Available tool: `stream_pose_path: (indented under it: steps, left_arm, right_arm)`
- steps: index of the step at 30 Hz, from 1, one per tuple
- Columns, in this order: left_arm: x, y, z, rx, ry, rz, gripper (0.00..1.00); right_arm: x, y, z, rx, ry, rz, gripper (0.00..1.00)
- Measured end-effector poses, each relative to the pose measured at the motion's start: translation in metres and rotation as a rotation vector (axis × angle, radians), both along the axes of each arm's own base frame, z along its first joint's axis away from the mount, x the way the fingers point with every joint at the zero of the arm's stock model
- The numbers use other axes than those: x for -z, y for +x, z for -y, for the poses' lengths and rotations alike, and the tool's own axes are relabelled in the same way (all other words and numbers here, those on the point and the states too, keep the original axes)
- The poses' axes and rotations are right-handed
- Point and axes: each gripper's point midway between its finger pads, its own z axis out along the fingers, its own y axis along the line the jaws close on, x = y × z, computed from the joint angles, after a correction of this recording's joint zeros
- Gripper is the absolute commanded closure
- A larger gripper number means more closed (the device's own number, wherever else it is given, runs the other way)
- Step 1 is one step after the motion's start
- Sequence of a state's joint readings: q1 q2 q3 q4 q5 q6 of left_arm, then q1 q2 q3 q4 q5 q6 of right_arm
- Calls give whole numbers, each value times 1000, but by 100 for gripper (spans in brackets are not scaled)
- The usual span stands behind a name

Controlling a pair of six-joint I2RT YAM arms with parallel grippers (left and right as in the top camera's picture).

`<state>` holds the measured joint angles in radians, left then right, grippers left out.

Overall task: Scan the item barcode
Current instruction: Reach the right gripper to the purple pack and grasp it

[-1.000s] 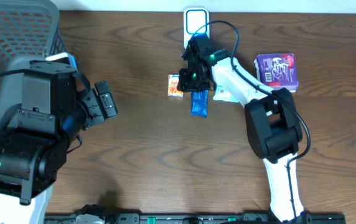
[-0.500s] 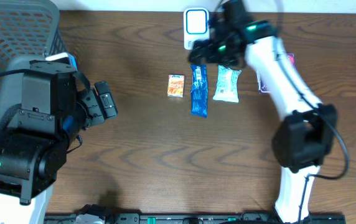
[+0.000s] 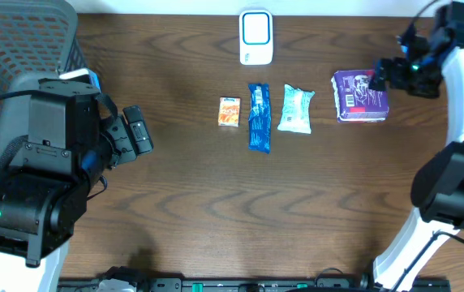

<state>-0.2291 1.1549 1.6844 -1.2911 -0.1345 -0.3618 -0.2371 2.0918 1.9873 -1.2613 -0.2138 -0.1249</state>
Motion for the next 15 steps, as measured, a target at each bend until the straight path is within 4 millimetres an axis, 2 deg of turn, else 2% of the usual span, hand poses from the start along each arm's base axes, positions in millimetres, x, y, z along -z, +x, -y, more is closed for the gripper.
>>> stream_pose_path:
  steps: [4, 8, 13, 15]
  left_arm:
    - [0, 0, 0, 0, 0, 0, 2]
    - [0, 0, 0, 0, 0, 0, 2]
    - [0, 0, 0, 0, 0, 0, 2]
    - [0, 0, 0, 0, 0, 0, 2]
  right_arm:
    - [21, -5, 22, -35, 78, -16, 10]
    - [36, -5, 34, -46, 157, -12, 12]
    - [58, -1, 35, -55, 216, -20, 14]
    - [74, 1, 30, -63, 259, -36, 17]
